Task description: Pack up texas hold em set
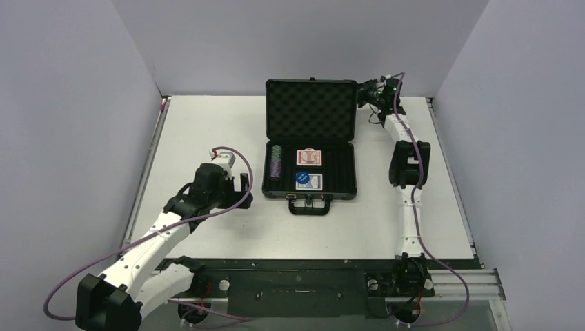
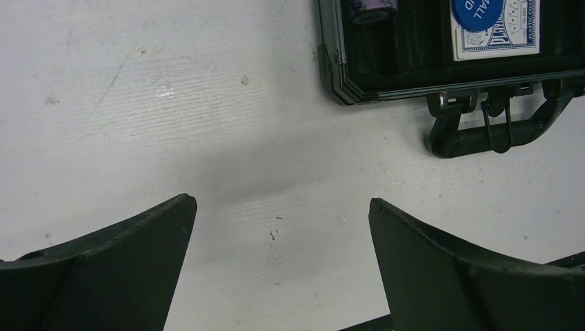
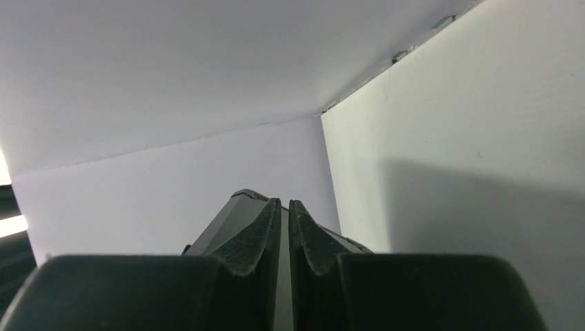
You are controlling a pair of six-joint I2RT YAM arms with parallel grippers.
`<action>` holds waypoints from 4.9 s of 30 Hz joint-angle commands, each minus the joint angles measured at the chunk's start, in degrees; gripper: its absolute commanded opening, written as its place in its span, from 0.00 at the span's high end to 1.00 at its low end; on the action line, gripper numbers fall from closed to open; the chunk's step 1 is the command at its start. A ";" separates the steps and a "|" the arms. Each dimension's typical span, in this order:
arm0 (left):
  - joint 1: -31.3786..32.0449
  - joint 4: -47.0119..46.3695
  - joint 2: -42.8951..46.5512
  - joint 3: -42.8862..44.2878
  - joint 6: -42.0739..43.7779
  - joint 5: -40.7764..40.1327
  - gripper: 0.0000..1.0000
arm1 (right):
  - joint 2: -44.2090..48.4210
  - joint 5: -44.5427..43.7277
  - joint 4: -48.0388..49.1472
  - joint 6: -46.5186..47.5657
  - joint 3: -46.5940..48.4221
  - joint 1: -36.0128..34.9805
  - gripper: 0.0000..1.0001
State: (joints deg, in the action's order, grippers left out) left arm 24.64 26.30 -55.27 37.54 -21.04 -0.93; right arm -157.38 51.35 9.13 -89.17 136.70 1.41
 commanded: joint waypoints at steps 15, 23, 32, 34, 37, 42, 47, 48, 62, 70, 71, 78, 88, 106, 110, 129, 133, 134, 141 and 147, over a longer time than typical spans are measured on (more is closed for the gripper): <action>-0.21 -0.53 5.77 0.90 0.23 0.93 0.04 | 5.97 10.43 25.01 -11.72 -7.57 -3.88 0.94; -0.21 0.12 10.15 -0.36 -1.86 0.93 0.04 | 12.03 11.38 28.38 -11.94 -15.52 -4.74 0.94; -0.13 -2.02 11.15 -0.59 -3.67 3.42 0.04 | 17.46 11.24 29.53 -11.06 -22.76 -5.23 0.96; -0.12 -2.97 10.80 -0.63 -4.37 4.33 0.04 | 18.78 10.71 28.52 -10.04 -24.80 -5.13 0.96; -0.12 -4.22 10.32 -0.52 -5.34 5.29 0.04 | 21.22 10.27 27.56 -8.47 -27.37 -5.03 0.97; -0.12 -4.86 10.09 -0.16 -6.12 6.22 0.04 | 25.09 10.66 25.56 -6.00 -31.60 -4.87 0.97; -0.03 -3.70 12.33 -0.71 -6.81 6.19 0.04 | 28.24 10.76 20.94 -1.40 -35.32 -4.41 0.98; -0.03 -3.40 12.79 -0.76 -7.00 6.11 0.04 | 28.99 10.89 20.54 -0.45 -35.78 -4.40 0.98; 0.01 5.29 24.27 -0.02 -8.48 2.25 0.04 | 36.58 10.79 0.47 15.79 -40.41 -4.45 0.99; 0.58 5.95 24.99 0.04 -8.49 2.11 0.04 | 41.77 4.15 -38.10 45.37 -36.85 -5.21 0.95; 0.71 5.99 24.97 0.07 -8.34 2.17 0.04 | 42.68 1.92 -44.87 50.40 -35.61 -5.37 0.89; 3.06 5.71 24.35 -0.24 -7.59 1.38 0.04 | 53.18 -9.12 -57.67 60.91 -36.85 -6.07 0.63; 7.25 6.11 21.61 -0.16 -11.40 -2.56 0.04 | 67.85 -21.17 -65.72 65.55 -43.06 -12.52 0.54; 6.49 -8.27 17.22 -8.54 -25.00 2.56 0.14 | 79.52 -33.70 -55.62 51.49 -58.33 -22.09 0.69; 7.73 -11.81 12.19 -7.94 -24.68 5.78 0.25 | 79.32 -35.49 -52.59 48.97 -61.05 -23.01 0.72; 18.84 -21.68 -5.05 -4.05 -24.24 5.41 0.48 | 71.57 -31.12 -42.86 46.58 -69.04 -23.00 0.74; 20.74 -21.69 -10.00 -0.40 -23.55 5.34 0.49 | 69.58 -30.62 -39.42 46.84 -75.83 -22.37 0.74; 21.09 -21.58 -10.59 0.60 -23.57 5.28 0.50 | 69.32 -30.48 -37.82 46.78 -78.18 -22.12 0.74; 21.75 -22.38 -11.54 0.79 -26.88 5.10 0.50 | 65.93 -29.71 -32.24 46.62 -87.13 -20.59 0.75; 22.10 -20.94 -10.24 0.45 -30.12 3.10 0.51 | 67.11 -31.69 -33.74 47.26 -88.17 -20.57 0.76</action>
State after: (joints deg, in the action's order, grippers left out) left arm 46.28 6.83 -67.11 36.62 -48.38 3.62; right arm -86.37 28.91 -14.68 -45.71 53.49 -19.09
